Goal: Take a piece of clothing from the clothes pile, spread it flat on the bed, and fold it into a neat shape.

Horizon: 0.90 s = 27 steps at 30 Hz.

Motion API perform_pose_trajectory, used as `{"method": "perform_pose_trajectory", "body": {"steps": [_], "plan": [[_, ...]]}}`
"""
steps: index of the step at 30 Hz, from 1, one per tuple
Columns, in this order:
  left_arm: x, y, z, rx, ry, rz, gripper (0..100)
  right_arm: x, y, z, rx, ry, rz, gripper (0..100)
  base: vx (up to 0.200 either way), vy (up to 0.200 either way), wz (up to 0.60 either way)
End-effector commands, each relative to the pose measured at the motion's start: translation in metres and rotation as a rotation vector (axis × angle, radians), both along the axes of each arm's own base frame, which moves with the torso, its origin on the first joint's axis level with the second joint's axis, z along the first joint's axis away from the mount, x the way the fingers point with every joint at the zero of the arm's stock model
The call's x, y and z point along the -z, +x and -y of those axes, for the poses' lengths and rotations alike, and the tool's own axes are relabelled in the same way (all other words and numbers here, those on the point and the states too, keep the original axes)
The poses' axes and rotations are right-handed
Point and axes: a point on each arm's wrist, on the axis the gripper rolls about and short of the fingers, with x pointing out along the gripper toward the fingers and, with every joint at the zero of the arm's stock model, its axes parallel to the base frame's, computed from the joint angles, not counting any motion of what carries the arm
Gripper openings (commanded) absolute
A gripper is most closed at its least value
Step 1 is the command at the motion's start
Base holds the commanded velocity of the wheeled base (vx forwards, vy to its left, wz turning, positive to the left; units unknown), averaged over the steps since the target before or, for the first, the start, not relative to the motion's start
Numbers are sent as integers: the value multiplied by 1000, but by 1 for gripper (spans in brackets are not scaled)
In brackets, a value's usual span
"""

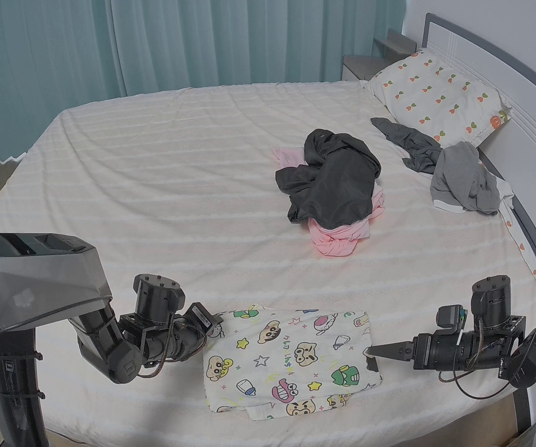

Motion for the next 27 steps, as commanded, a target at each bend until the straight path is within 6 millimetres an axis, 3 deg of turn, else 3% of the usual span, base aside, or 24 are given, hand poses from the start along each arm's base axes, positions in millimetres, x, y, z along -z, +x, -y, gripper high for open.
{"method": "perform_pose_trajectory", "body": {"steps": [1, 9, 17, 25, 26, 27], "plan": [[-2, 0, 3, 9, 4, -12, 0, 0, 0, 1, 5, 1, 2, 100, 0, 0, 0], [-7, 2, 5, 6, 11, 14, 0, -1, 0, 2, 6, 1, 4, 100, 0, 0, 0], [-26, 17, 9, 21, 50, 138, 0, -1, 0, 2, 7, 3, 13, 100, 0, 0, 0], [-23, 16, 9, 45, 124, 163, 0, -2, 0, 2, 9, 8, 29, 100, 0, 0, 0], [-22, 15, 9, 46, 135, 160, 100, -2, 0, 2, 9, 8, 29, 100, 0, 0, 0], [-20, 14, 8, 46, 155, 160, 100, -2, 0, 2, 8, 7, 30, 100, 0, 0, 0]]}}
